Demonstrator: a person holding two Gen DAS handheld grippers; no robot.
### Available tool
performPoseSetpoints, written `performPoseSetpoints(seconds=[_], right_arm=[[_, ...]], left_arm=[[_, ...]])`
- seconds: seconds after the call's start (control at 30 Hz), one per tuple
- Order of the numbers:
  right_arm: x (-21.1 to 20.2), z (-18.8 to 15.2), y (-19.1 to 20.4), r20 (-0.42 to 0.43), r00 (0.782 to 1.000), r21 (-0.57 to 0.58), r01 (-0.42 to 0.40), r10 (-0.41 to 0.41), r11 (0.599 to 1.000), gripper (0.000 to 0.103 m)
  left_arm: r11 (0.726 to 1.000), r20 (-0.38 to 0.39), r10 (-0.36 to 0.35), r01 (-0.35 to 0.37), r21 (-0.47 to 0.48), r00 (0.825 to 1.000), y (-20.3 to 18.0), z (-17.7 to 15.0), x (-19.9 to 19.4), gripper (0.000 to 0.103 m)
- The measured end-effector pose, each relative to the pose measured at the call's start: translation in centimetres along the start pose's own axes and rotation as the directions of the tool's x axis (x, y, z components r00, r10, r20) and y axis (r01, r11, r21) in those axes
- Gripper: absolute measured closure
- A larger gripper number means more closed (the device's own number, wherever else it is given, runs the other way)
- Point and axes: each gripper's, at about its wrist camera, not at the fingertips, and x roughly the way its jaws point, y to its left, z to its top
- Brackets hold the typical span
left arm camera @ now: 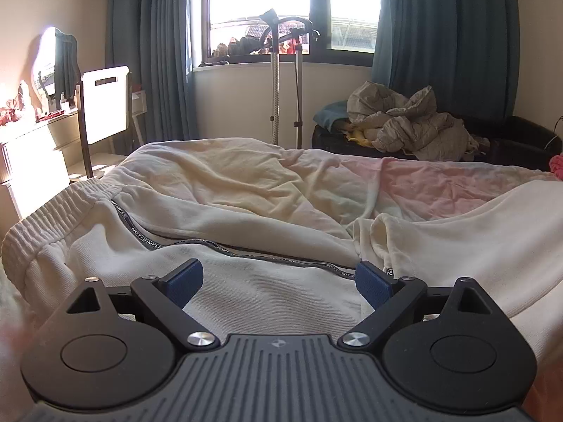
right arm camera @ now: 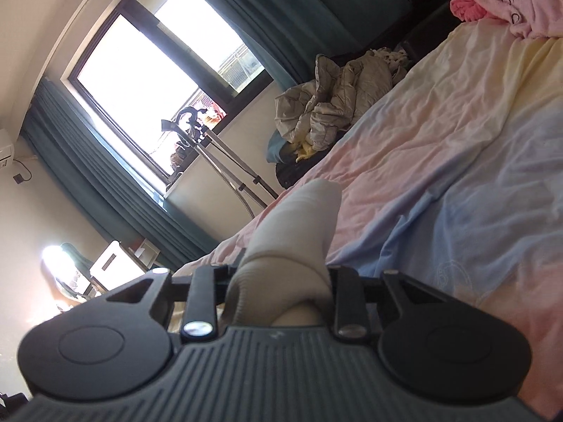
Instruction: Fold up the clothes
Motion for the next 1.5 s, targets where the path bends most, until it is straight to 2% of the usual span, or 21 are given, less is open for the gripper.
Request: performPoseSetpoints(seconds=[0.1,0.23,0.37,0.5,0.73,0.87,0.97,1.23,1.37,1.5], right_arm=[[-1.8,1.2,0.0,0.066,0.998,-0.043,0.015,-0.012,0.999,0.073],[-3.5,2.6,0.1,0.153,0.988,-0.089,0.039,-0.025,0.995,0.073],[-4.8,3.9,0.0,0.234,0.971,-0.126,0.072,-0.041,0.989,0.073],[-5.2,4.6,-0.1,0.286,0.957,-0.164,0.092,-0.042,0.982,0.073],[-3.7,3.3,2.2,0.346,0.937,-0.255,0.136,-0.041,0.957,0.072],[-2.8,2.3,3.9,0.386,0.922,-0.310,0.169,-0.039,0.935,0.072],[-2.0,1.3,5.4,0.401,0.915,-0.361,0.201,-0.043,0.911,0.072],[1.2,-3.5,11.4,0.396,0.915,-0.544,0.298,-0.073,0.784,0.072],[4.0,-7.2,15.2,0.382,0.923,-0.609,0.296,-0.055,0.736,0.072],[6.8,-11.4,18.9,0.357,0.934,-0.672,0.277,-0.027,0.686,0.073]], left_arm=[[0.996,-0.070,0.000,0.006,0.092,0.998,-4.3,-0.7,2.1,0.008],[0.994,-0.080,-0.007,0.016,0.107,0.997,-9.4,-1.4,3.8,0.008],[0.995,-0.089,-0.043,0.050,0.084,0.995,-12.8,-1.7,4.8,0.009],[0.987,-0.121,-0.064,0.081,0.138,0.991,-13.4,-1.0,5.0,0.008],[0.972,-0.125,-0.058,0.085,0.220,0.990,-6.4,1.7,0.5,0.008],[0.977,-0.105,0.018,0.004,0.214,0.994,-2.5,1.7,-1.3,0.008],[0.988,-0.115,0.020,-0.003,0.152,0.993,-0.1,2.6,-1.6,0.008],[0.999,-0.077,-0.051,0.051,0.006,0.996,5.4,4.9,-2.2,0.008],[0.994,-0.086,-0.081,0.074,-0.085,0.993,8.8,5.2,-2.0,0.008],[0.974,-0.031,-0.048,0.040,-0.222,0.998,14.2,5.9,-3.0,0.008]])
